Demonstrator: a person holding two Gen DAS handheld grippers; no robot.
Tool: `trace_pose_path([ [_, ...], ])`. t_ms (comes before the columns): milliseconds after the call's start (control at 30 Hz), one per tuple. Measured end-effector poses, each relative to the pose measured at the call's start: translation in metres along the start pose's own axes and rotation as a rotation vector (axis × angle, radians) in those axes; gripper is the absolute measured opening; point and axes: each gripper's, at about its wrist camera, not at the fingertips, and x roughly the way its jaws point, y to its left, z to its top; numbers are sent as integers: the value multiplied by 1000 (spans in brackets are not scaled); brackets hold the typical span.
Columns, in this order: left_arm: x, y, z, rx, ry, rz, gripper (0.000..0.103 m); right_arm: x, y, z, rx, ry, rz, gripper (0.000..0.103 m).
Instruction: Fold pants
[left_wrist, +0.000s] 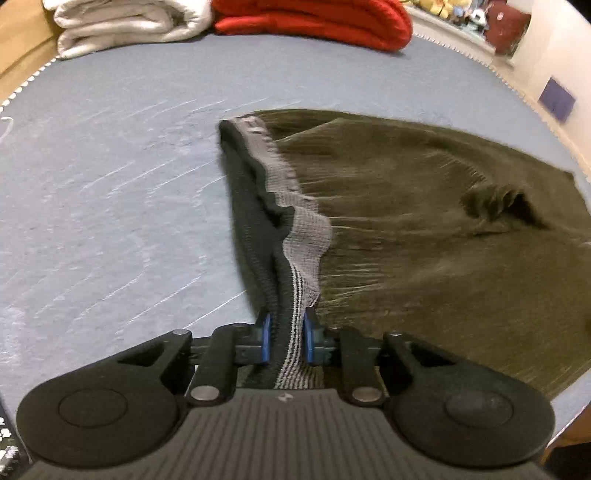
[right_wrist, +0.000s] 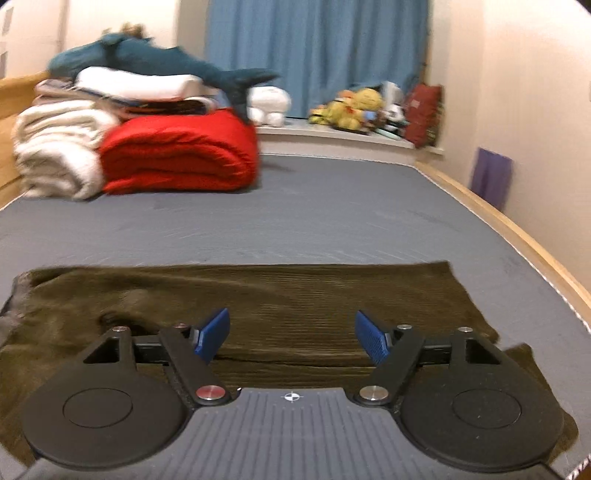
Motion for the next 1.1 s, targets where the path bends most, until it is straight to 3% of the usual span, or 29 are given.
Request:
trace_pose_path([
  [67, 15, -10, -7, 66, 63, 59, 21, 3, -19, 2, 71, 17, -25, 77],
  [100, 20, -18, -9, 111, 68, 94, 28, 6, -27, 1, 106, 29, -35, 77],
  [167, 16, -34, -8, 188, 35, 181, 42, 10, -40, -1, 160, 60, -50, 77],
  [233, 2, -42, -3, 194, -31, 235, 43, 16, -49, -5, 204, 94, -56, 77],
  [300, -20, -51, 0, 203, -148, 189, 47, 19, -51, -10, 223, 120, -51, 77],
  [367, -29, -61, -1, 219, -186, 70, 47, 20, -47, -13, 201, 126, -47, 77],
  [433, -16, -69, -6, 243, -97, -33, 48, 19, -41, -14, 157, 119, -48, 79],
  [500, 22, -77, -18, 294, 124, -42, 51, 18, -36, -15, 127, 109, -47, 80],
  [600, 10, -83, -10, 323, 17, -21, 53, 17, -34, -12, 130, 105, -41, 81],
  [700, -1, -72, 13, 216, -85, -51, 53, 13, -32, -9, 152, 100, -17, 82],
  [867, -3, -66, 67, 128, -207, -5, 42, 9, -24, -6, 142, 91, 11, 84],
  [933, 4, -64, 89, 114, -262, 2, 37, 12, -20, -5, 138, 96, 18, 84],
  [1100, 47, -53, 143, 148, -353, 68, 40, 18, -10, -5, 117, 112, 41, 85],
])
